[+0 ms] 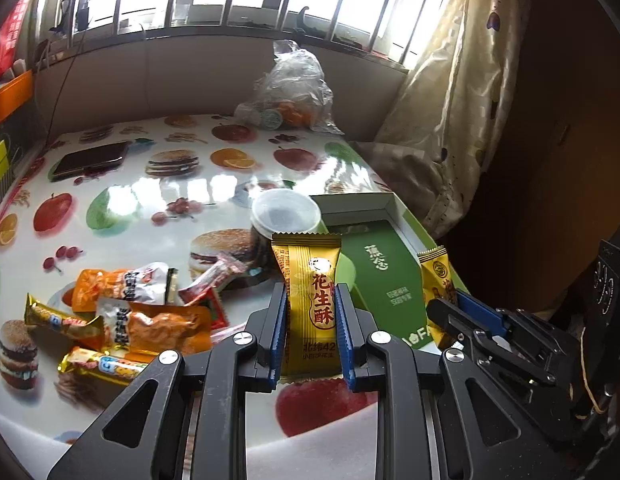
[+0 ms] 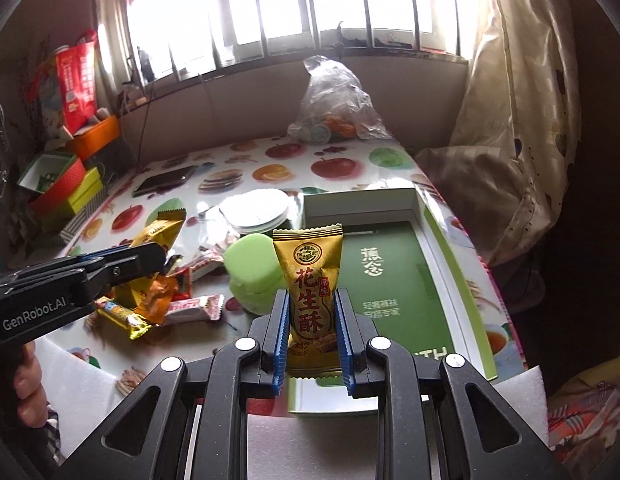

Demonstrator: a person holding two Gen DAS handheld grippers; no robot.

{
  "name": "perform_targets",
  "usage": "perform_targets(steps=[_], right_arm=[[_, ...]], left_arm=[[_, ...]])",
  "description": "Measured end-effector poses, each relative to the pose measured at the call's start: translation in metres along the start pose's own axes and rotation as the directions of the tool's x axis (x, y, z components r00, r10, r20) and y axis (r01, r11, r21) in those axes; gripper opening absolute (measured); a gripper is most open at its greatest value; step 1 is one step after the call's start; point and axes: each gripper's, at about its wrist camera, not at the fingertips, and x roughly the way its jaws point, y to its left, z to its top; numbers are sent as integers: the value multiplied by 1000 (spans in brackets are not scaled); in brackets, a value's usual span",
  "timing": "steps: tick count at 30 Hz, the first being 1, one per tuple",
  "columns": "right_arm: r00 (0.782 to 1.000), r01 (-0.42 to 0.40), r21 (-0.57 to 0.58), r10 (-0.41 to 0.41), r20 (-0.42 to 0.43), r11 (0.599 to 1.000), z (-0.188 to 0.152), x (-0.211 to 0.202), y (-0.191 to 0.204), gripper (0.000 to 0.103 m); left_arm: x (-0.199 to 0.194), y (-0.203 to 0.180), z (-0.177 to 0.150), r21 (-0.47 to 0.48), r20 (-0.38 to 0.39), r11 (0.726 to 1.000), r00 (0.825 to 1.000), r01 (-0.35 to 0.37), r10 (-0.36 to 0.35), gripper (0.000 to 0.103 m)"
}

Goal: Organize snacks
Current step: 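Carry the yellow packet with the right gripper into the green box, then open the right gripper to drop the packet in the box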

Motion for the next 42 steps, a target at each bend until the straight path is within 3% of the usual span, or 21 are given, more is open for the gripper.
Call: perform_targets(steps=[15,29,42], right_arm=[[993,100,72,-95,-76,992,-13,21,-70,21],[988,104,37,-99,-122,994,-14,40,-86,21],[989,102,28,-98,-114,994,-15,40,-87,23]], left_arm=[[55,-65,0,81,-113,994,992,67,-58,24],[88,-86,-9,103,-187,992,981,66,-46,24],[103,-85,-15,105,-233,992,972,64,-38,24]])
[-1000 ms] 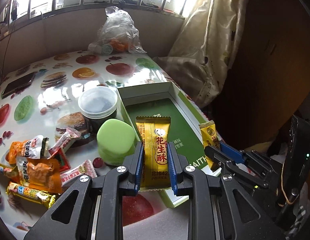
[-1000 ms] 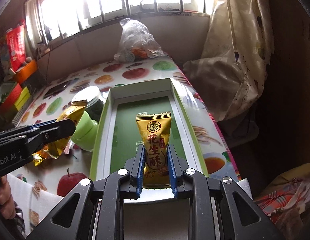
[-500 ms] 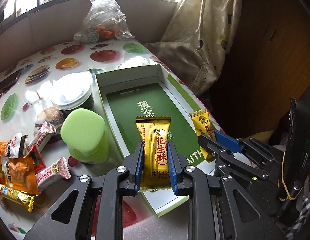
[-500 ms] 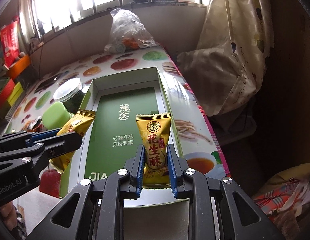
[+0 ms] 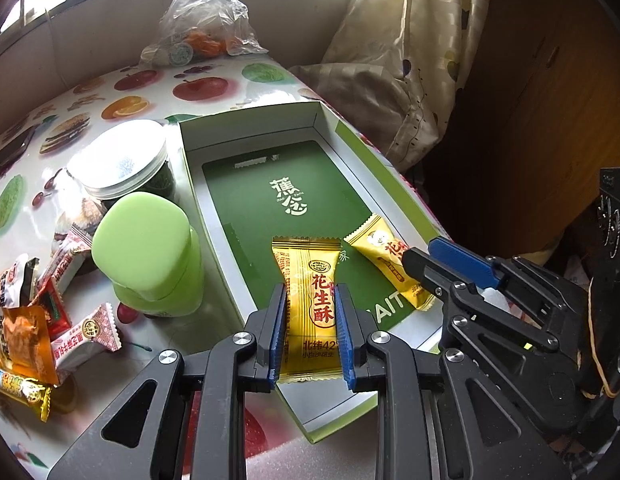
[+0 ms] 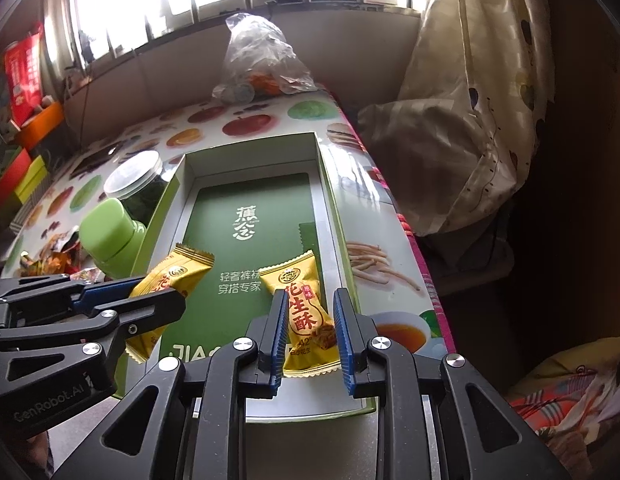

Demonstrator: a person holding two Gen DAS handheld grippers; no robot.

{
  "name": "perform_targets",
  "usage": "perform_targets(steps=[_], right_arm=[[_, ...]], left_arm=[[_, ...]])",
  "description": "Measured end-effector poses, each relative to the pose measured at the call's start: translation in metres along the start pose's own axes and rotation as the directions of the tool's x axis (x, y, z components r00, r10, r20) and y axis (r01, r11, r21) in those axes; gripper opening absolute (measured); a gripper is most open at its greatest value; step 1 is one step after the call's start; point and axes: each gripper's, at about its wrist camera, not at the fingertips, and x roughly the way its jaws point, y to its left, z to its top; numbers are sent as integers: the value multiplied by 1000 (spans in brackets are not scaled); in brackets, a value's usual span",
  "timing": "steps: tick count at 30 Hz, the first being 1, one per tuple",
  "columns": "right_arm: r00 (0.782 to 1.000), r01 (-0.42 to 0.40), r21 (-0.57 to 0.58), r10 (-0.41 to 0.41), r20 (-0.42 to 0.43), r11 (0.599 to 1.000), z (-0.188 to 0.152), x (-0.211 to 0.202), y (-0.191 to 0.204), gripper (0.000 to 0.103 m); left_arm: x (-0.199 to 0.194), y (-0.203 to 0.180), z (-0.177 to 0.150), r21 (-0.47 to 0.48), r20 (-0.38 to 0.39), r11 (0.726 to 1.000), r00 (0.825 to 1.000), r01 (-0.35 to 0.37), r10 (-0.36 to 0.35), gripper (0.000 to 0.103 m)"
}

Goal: Organize snacks
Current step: 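Open the right gripper to drop the packet in the box, then move the right gripper back to the pile and grasp a long yellow wafer bar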

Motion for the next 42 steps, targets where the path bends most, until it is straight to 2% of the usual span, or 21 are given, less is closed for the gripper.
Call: perform_targets(steps=[6,8,9,17,26,32,36,38,42], right_arm=[[1000,-6,23,6,12,1000,0,-6,-1,28],[1000,-8,31,8,15,999,0,-9,-1,29],[1000,-7,33,7,16,999,0,-10,-1,30],[999,-4,59,2,39,998,-1,-25,2,35],[997,-27,73,21,73,997,-3,-42,19,41],[994,-58,58,53,95,997,-2,-50,41,44],[990,-97,12,96,103,995,-2,-52,65,45],[987,-122,-13,122,102,992,-2,-51,78,45],[983,-160,-76,166,78,984,-3,-44,105,46]], left_arm=[[0,-2,-3,18,2,1000,1000,2,-2,26],[-2,-1,-3,15,4,1000,1000,6,-6,40],[-4,-1,-4,17,9,1000,1000,5,-5,41],[-20,6,-9,14,33,1000,999,13,-14,42],[-48,16,-20,19,82,1000,997,-11,9,42],[-70,39,-29,-25,111,1000,994,-17,20,43],[-79,65,-40,-91,120,995,991,-47,58,44],[-83,80,-47,-121,120,990,989,-70,85,51],[-91,110,-57,-194,115,976,985,-103,127,52]])
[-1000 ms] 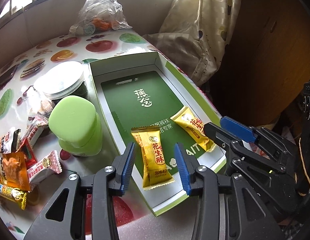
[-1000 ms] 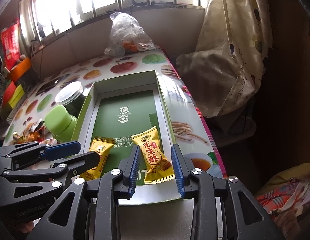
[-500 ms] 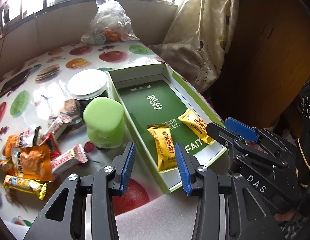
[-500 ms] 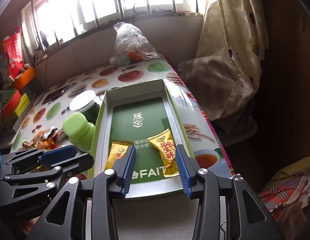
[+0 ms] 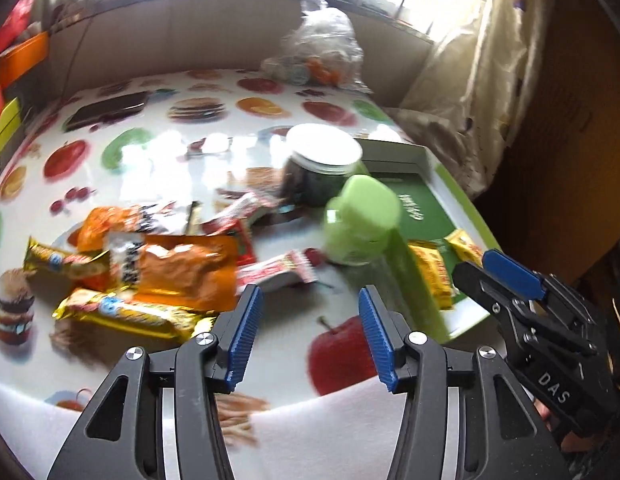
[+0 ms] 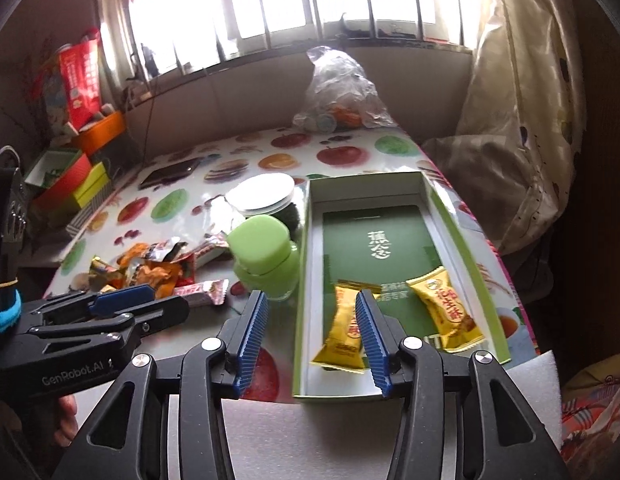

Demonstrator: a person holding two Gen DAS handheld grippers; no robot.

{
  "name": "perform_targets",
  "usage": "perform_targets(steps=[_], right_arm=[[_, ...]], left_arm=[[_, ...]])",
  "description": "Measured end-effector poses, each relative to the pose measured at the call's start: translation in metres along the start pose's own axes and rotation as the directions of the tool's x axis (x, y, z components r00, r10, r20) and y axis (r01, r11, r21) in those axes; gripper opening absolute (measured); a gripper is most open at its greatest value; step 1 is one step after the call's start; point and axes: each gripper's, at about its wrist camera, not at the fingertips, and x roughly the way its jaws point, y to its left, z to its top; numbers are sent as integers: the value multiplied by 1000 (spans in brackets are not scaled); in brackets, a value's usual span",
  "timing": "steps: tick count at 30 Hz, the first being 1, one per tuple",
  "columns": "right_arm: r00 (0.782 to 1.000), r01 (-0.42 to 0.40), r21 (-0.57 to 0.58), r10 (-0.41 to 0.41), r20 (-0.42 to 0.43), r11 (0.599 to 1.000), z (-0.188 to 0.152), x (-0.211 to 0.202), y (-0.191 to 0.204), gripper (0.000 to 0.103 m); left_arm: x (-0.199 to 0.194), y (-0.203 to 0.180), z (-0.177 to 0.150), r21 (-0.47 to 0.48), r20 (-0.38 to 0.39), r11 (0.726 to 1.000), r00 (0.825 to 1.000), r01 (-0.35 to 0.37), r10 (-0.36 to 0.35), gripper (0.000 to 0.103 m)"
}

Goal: Organize snacks
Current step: 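Move the right gripper back to the pile and grasp a long yellow wafer bar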

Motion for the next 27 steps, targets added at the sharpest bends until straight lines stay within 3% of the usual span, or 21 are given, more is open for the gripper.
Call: perform_targets(steps=[8,19,27], right_arm=[[994,-108,-104,104,-45,989,-1,23,51,46],[960,-272,-253,245,-134,928,-3,59,125,46],[937,-341,-340,287,-201,876,-5,86,167,46]], left_arm=[[-14,53,-7,-83,23,994,997,-74,77,52],[-39,140,-13,-271,51,946,979,-178,198,51],[-39,174,-20,-333,24,925,979,-185,205,51]])
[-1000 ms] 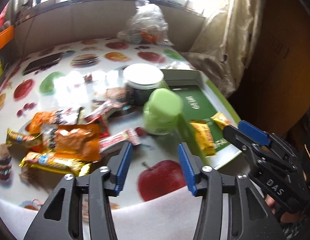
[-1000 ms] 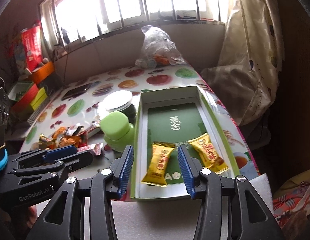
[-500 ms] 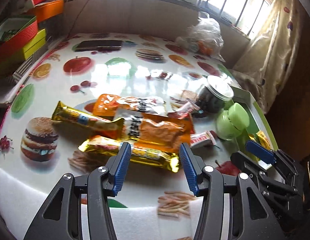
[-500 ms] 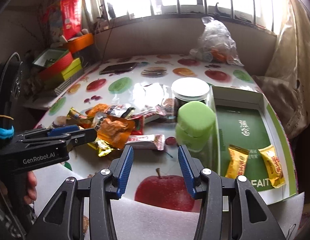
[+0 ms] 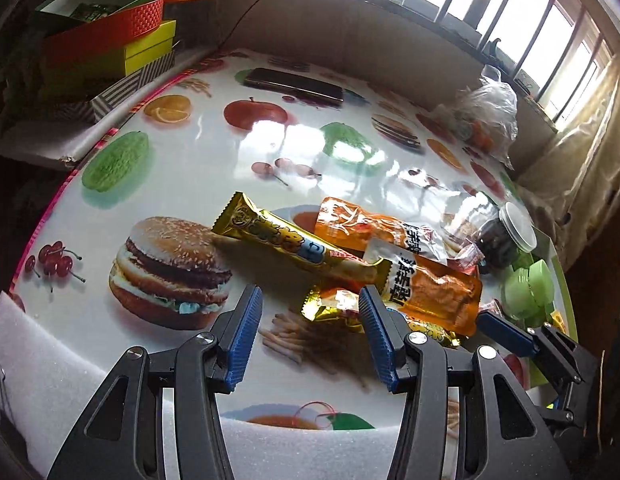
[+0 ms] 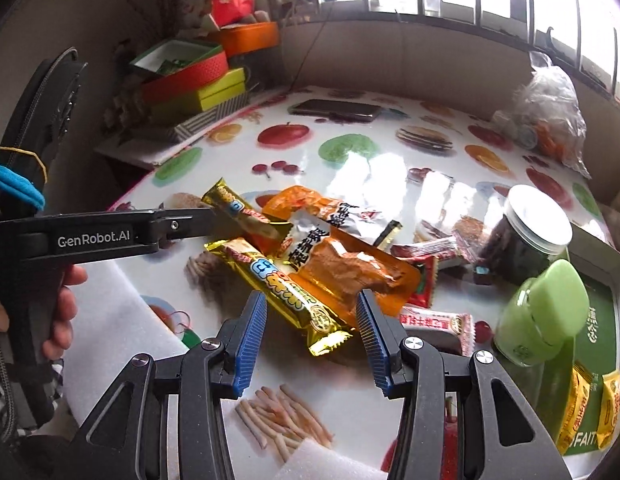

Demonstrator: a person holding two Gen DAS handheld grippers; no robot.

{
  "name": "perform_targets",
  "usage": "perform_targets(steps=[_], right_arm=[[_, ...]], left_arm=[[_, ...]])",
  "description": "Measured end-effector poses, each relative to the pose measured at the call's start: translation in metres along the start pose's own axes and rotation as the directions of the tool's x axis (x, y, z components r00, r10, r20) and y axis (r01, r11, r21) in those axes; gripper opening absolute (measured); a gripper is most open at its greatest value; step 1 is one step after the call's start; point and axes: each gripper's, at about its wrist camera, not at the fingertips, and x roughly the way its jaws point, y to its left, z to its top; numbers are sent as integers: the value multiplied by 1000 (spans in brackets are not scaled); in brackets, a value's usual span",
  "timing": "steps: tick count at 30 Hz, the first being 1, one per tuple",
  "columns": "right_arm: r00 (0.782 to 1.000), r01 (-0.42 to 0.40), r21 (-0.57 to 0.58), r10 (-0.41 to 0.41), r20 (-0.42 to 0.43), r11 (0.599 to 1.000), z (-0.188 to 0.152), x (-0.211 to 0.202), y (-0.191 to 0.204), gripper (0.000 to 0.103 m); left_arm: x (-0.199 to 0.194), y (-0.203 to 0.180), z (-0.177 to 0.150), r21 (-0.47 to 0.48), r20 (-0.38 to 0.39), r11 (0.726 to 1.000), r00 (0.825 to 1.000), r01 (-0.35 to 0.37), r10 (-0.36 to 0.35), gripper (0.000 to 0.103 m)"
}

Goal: Organize snacks
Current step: 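Move the right gripper back to the pile and grasp a long yellow wafer bar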

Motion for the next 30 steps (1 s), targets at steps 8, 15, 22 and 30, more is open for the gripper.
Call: perform_targets(steps=[8,15,22,30], right_arm=[[997,-33,-58,29,-69,998,3,33,14,46],[982,-118,-70,106,-155,991,1,39,22,46],[985,-115,-67,105,-138,991,1,42,26,46],[988,-112,-9,111,-107,994,-3,33,17,25]], left_arm=[[7,16,4,-29,-14,999,1000,-24,23,51],[15,22,10,-55,-26,998,999,-23,22,51],[27,19,18,-58,-49,998,999,-18,15,51],[35,13,27,-88,-45,996,999,-9,5,51]])
